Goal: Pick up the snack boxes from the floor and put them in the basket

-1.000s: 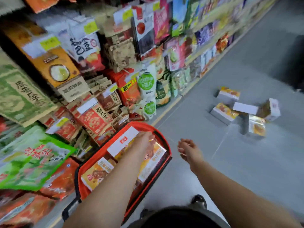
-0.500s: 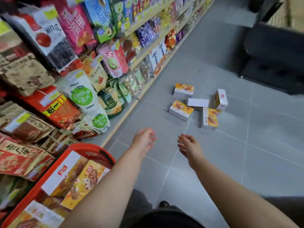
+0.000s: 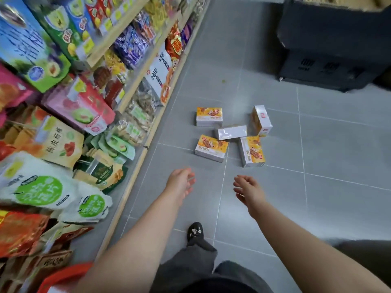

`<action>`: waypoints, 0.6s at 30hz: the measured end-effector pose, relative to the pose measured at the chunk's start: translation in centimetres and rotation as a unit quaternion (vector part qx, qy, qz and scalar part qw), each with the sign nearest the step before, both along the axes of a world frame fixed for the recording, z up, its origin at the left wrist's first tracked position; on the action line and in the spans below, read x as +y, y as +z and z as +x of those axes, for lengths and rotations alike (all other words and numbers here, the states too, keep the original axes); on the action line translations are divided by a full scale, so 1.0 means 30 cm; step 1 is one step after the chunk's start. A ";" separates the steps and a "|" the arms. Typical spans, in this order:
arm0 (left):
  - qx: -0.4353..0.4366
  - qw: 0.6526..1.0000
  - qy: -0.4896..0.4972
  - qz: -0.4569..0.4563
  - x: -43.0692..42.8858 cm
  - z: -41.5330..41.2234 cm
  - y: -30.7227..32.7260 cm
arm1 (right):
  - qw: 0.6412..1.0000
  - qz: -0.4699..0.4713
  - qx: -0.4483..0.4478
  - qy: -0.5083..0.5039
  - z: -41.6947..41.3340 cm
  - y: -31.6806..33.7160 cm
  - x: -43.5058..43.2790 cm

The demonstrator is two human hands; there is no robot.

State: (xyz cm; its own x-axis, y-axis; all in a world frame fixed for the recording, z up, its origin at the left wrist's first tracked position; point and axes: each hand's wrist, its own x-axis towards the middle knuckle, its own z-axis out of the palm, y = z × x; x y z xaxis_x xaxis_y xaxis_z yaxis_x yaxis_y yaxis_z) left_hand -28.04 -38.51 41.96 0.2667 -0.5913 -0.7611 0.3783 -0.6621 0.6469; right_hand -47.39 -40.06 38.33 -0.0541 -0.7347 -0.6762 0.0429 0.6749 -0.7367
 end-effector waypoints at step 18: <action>-0.008 0.995 -0.067 0.071 -0.960 0.014 -0.155 | 0.996 0.076 0.004 -0.050 -0.012 -0.160 -0.874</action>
